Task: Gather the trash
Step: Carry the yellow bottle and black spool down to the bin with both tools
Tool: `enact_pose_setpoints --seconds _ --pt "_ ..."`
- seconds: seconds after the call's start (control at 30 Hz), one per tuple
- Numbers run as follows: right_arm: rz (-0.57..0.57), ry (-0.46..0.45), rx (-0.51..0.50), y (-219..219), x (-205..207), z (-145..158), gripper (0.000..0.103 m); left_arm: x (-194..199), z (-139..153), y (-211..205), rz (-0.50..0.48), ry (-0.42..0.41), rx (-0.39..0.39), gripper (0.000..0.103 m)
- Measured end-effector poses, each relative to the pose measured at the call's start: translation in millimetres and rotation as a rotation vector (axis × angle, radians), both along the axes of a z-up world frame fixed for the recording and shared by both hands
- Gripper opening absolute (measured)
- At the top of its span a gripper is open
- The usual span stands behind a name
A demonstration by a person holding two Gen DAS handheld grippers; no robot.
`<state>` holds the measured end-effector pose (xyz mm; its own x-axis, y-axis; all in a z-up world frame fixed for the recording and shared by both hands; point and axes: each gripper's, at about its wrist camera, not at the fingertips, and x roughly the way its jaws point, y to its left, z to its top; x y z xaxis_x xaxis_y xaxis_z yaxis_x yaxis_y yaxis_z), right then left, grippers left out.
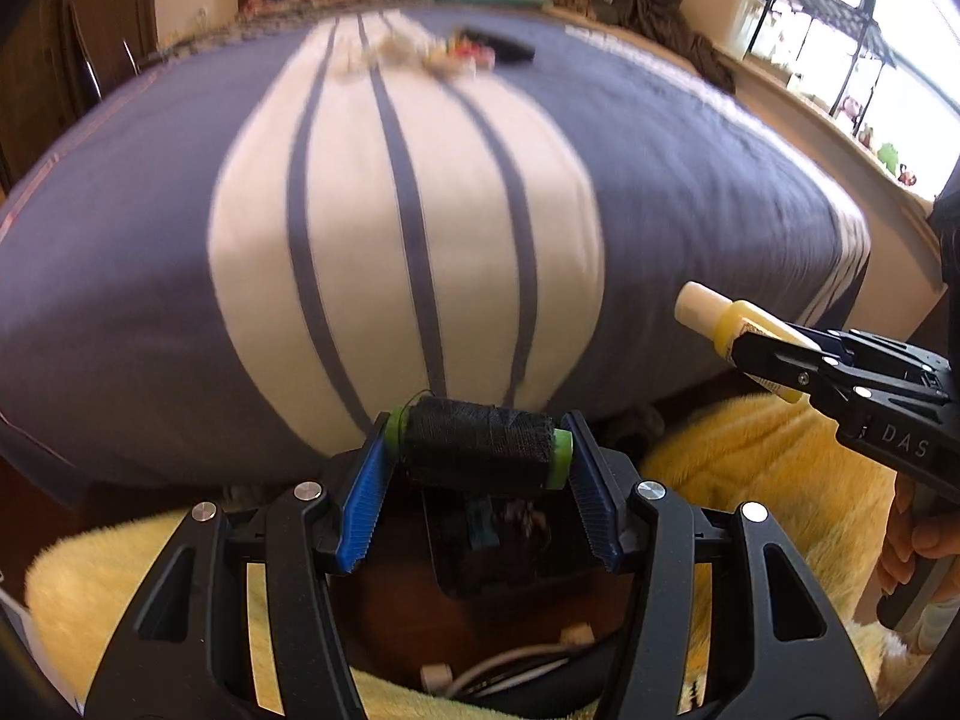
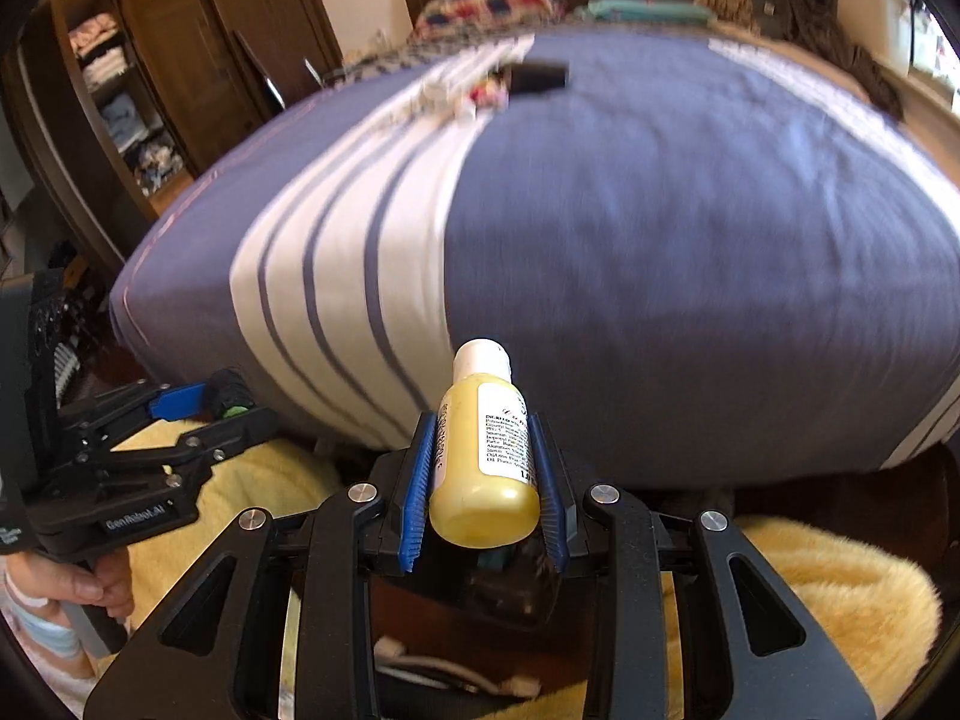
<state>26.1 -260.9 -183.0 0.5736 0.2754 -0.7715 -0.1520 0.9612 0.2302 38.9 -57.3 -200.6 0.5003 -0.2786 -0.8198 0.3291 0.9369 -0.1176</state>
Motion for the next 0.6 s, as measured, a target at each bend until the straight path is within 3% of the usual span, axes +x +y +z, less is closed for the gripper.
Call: enact_pose_setpoints --seconds 0.6 --pt "-0.009 0.302 -0.005 11.6 21.0 -106.9 0.032 28.3 -123.0 -24.3 -0.087 0.342 0.022 0.053"
